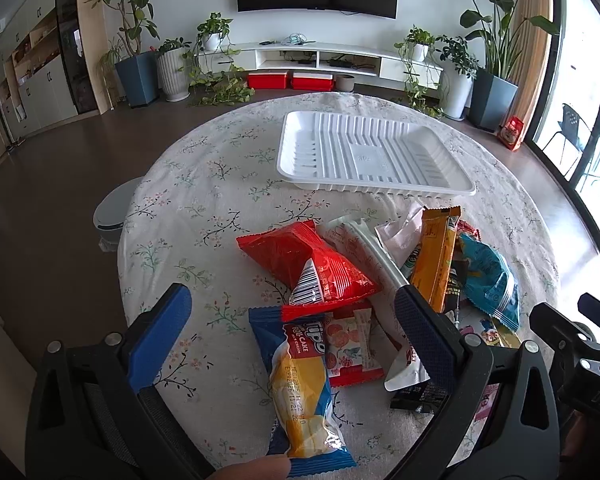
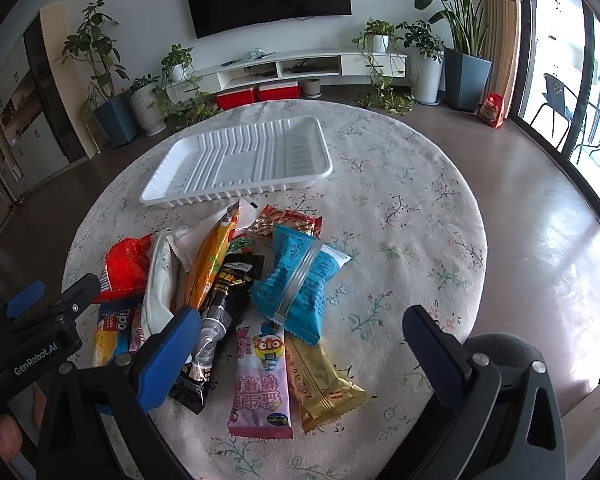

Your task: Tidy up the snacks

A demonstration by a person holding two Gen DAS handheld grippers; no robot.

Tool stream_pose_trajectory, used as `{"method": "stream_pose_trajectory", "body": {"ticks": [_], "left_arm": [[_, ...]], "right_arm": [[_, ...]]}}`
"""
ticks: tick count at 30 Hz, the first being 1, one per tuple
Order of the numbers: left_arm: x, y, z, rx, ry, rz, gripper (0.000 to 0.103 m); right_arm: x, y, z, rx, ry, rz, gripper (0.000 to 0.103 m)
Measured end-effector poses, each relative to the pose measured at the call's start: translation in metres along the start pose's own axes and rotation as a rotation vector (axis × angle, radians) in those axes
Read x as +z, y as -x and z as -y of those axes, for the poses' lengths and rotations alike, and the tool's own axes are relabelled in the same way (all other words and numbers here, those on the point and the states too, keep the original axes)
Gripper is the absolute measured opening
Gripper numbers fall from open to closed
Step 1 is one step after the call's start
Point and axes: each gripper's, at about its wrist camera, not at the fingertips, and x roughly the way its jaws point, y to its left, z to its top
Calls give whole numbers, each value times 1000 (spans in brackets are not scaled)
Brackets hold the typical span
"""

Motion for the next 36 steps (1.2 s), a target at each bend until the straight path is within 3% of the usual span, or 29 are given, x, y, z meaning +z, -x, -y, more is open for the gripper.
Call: {"method": "stream_pose_trajectory", "body": {"ticks": [36], "left_arm": [[-3, -2, -1, 0, -6, -9, 103]], "right_arm": [[0, -1, 1, -8, 2, -13, 103]]}}
